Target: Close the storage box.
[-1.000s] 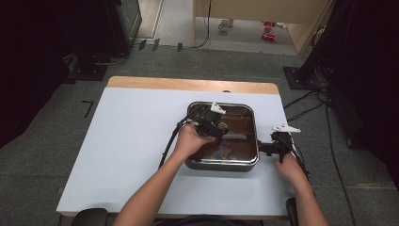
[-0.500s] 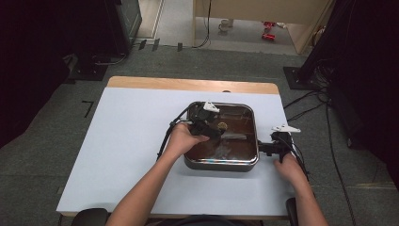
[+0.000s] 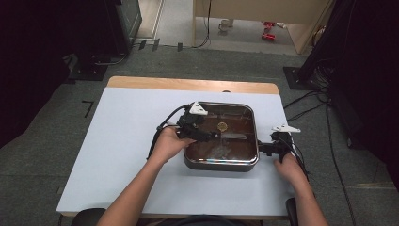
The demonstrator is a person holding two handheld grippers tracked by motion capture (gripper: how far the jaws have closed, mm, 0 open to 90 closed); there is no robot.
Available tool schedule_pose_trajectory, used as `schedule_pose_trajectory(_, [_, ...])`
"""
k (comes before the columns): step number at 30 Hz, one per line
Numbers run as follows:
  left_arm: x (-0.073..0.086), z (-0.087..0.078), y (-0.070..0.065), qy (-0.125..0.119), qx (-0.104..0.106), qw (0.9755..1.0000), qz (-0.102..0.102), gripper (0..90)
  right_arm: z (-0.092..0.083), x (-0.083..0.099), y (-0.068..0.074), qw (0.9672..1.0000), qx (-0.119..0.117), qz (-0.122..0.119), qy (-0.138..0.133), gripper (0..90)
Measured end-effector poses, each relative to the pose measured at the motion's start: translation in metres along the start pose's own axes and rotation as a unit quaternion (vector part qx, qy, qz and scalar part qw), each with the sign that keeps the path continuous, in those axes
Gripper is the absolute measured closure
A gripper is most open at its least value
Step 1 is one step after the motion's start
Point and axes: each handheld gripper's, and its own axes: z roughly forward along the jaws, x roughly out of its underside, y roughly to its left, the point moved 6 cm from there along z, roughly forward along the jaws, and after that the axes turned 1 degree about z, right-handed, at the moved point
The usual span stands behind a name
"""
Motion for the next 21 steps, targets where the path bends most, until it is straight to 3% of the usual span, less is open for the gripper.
schedule_pose_trajectory(8, [0.014,-0.017,0.005,-0.002,-0.011,0.9998,-0.014,28.4,0.000,0.000,0.000,1.0000,0.000,0.000,-0.001,9.8])
schedule_pose_trajectory(21, [0.050,-0.045,0.020,-0.011,-0.038,0.9985,-0.039,27.9,0.000,0.000,0.000,1.0000,0.000,0.000,-0.001,9.8])
